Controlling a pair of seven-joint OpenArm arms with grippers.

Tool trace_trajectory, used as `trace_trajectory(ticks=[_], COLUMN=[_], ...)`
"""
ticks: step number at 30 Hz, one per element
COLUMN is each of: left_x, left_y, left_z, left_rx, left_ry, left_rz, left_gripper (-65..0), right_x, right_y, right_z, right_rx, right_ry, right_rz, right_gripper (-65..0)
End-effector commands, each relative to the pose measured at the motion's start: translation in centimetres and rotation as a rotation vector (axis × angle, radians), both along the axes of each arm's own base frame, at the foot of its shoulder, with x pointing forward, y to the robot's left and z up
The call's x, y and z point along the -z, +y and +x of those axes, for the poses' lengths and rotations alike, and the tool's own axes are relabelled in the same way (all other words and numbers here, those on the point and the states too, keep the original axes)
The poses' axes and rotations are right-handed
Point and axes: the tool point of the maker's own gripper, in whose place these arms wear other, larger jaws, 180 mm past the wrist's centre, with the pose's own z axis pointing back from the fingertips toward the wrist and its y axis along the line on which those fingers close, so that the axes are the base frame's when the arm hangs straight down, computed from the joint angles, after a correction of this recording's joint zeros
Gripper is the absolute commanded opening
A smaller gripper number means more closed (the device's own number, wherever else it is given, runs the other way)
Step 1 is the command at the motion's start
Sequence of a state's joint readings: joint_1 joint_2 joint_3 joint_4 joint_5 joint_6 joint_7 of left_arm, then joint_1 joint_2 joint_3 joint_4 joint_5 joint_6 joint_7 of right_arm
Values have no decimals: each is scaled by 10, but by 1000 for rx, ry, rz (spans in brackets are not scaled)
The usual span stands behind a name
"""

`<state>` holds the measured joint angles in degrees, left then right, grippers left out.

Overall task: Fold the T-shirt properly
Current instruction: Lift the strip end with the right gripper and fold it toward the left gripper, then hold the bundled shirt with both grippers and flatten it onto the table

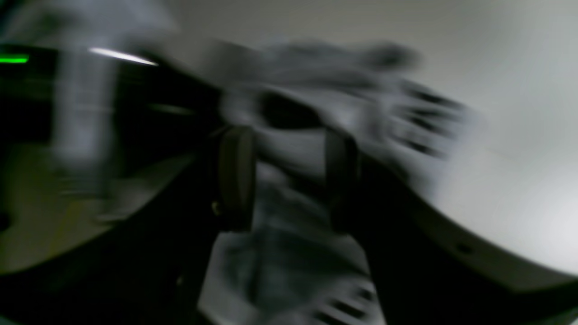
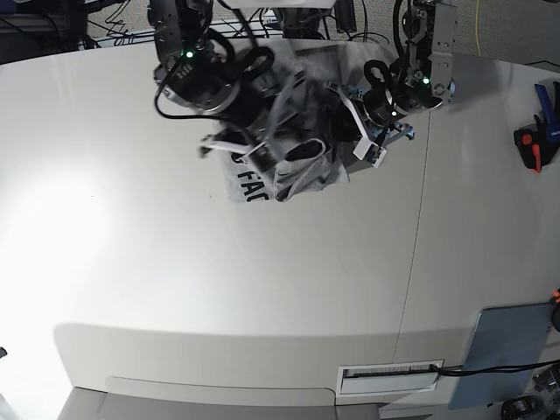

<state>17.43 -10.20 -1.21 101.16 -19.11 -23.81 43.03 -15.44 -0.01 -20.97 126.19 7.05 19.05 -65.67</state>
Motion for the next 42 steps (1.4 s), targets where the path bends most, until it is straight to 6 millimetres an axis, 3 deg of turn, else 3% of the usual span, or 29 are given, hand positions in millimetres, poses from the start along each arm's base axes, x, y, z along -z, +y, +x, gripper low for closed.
trace_trajectory(ticks=[1,10,17,20,23,31,35,42], left_x=[-8,-8,-8,-8,-8,-8,-8,-8], left_y=[-1,-1,-1,-1,-1,-1,-1,-1], left_z=[6,6,6,6,6,6,6,6], left_rx=[-4,-5,-5,-4,-4,-4,-4,-4], left_ry=[-33,-33,-33,-33,-33,-33,-33,-33], left_rz=[-17,-17,-17,-17,-17,-17,-17,-17], left_gripper=[-488,-488,-488,-488,-488,-488,-488,-488], right_x=[-14,-17,-44,-34,-22,-10,0,0], right_y=[1,-26,-37,-42,-62,-85,-77,-65], right_z=[7,19,21,11,5,6,2,0], right_rx=[8,94,121,116,120,178,158,122], right_ry=[-49,-75,-169,-126,-111,-97,-43,-36], right_rz=[35,17,-27,-57,-163,-209,-144,-86], right_gripper=[-398,-398,-398,-398,-398,-398,-398,-403])
